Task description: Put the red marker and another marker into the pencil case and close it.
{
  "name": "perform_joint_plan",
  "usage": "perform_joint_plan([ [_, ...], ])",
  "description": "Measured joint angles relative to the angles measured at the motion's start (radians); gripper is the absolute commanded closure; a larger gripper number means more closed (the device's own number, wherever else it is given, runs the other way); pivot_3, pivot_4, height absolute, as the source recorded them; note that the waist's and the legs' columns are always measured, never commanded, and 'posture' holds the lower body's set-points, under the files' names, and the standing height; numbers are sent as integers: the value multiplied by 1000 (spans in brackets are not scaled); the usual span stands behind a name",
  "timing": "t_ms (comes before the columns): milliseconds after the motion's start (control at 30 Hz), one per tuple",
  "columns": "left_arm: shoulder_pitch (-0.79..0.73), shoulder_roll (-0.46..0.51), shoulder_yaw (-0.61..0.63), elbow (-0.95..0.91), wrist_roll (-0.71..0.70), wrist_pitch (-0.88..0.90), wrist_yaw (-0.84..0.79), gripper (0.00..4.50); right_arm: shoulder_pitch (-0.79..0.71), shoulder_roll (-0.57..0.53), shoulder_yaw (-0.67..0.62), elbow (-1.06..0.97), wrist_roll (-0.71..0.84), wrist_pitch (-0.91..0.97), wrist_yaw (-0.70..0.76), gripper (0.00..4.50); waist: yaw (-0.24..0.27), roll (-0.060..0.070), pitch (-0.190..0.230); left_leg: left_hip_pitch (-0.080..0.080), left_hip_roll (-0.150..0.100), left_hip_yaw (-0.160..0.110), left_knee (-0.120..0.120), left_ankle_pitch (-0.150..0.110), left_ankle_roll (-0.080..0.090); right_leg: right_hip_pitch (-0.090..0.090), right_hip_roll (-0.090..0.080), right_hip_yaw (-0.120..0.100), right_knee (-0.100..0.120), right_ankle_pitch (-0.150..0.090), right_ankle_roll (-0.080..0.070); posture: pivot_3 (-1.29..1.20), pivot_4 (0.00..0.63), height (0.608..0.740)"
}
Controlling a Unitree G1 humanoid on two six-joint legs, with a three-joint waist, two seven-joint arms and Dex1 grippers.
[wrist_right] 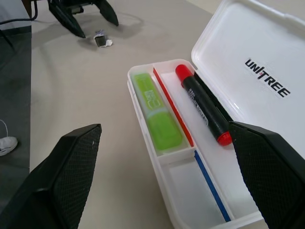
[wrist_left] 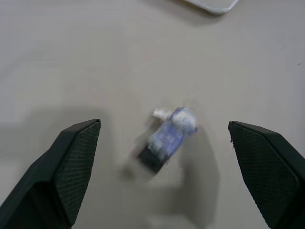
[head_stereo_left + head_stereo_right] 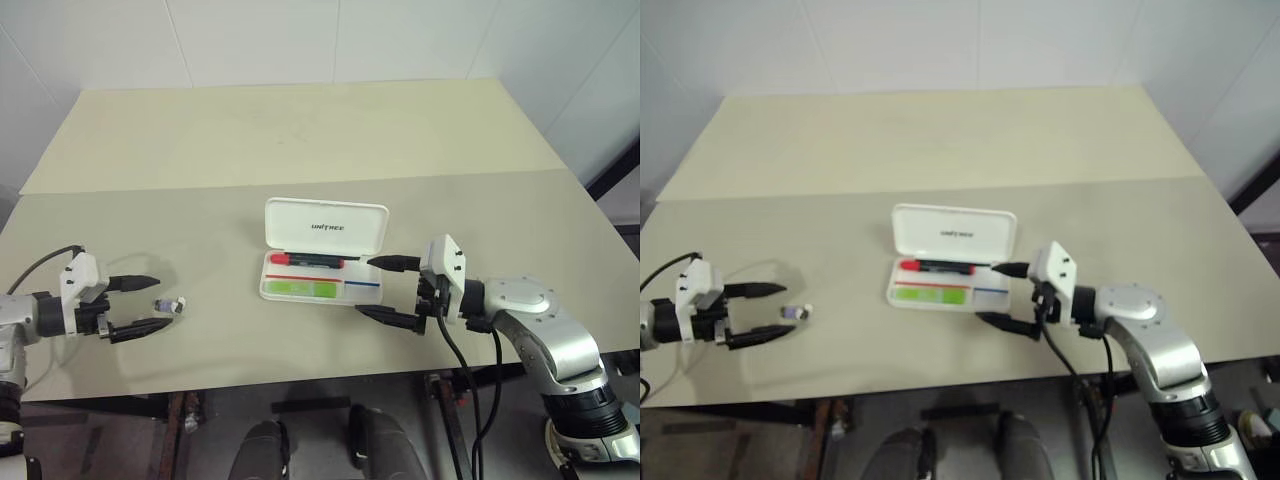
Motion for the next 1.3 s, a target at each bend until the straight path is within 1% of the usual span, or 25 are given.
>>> perform_joint_plan([
  [233, -126, -3, -72, 163, 69, -130, -44, 0, 5, 0, 0, -2, 0, -6, -4, 43, 2, 0, 0, -1, -2, 0, 0, 0, 0, 0, 1, 0, 0, 0, 0, 0, 150, 740],
  [300, -159, -8, -93, 199, 86, -164, -58, 0, 4, 0, 0, -3, 0, -5, -10, 43, 2, -1, 0, -1, -2, 0, 0, 0, 0, 0, 1, 0, 4, 0, 0, 0, 150, 740],
  [467, -203, -50, -135, 266, 109, -220, -75, 0, 0, -1, 0, -22, 0, 2, -23, 43, 0, -1, 0, -1, -2, 1, 2, 0, 0, 0, 2, 0, 5, 0, 0, 0, 150, 740],
  [600, -225, -50, -152, 288, 124, -253, -89, 0, -1, -1, 0, -30, 1, 17, -33, 43, 1, -1, -1, 0, -2, 1, 3, 0, 0, 0, 2, 0, 5, 0, 0, 0, 150, 740],
  [633, -230, -50, -153, 302, 126, -272, -93, 387, -1, -1, 0, -34, 1, 20, -35, 0, 1, -1, -1, 0, -2, 1, 3, 0, 0, 0, 2, 0, 5, 0, 0, 0, 150, 740],
  [667, -233, -50, -154, 313, 130, -289, -96, 550, 0, -2, 0, -39, 2, 21, -38, 0, 1, -1, -1, 0, -2, 1, 3, 0, 0, 0, 2, 0, 5, 0, 0, 0, 150, 740],
  [833, -249, -50, -164, 352, 138, -356, -99, 2237, 0, -5, -3, -53, 4, 26, -48, 0, 1, -1, -1, 1, -1, 1, 3, 1, -1, 0, 2, 0, 6, 0, 0, 0, 150, 740],
  [1033, -248, -50, -172, 380, 140, -412, -98, 4158, 3, -19, -4, -57, 9, 28, -49, 0, 1, -1, -1, 3, 0, 0, 2, 7, -2, 0, 2, -1, 7, 3, -6, 0, 150, 740],
  [1200, -215, -49, -146, 366, 123, -412, -88, 4192, 5, -31, -4, -57, 10, 28, -49, 0, -3, -1, -1, 3, 2, 0, 2, 9, -2, 0, 2, -1, 7, 4, -7, 0, 150, 740],
  [1300, -171, -52, -131, 296, 102, -385, -71, 4192, 5, -38, -4, -57, 10, 27, -47, 0, -1, -1, -1, 2, 3, 0, 2, 9, -2, 0, 2, -1, 6, 4, -7, 0, 150, 740],
])
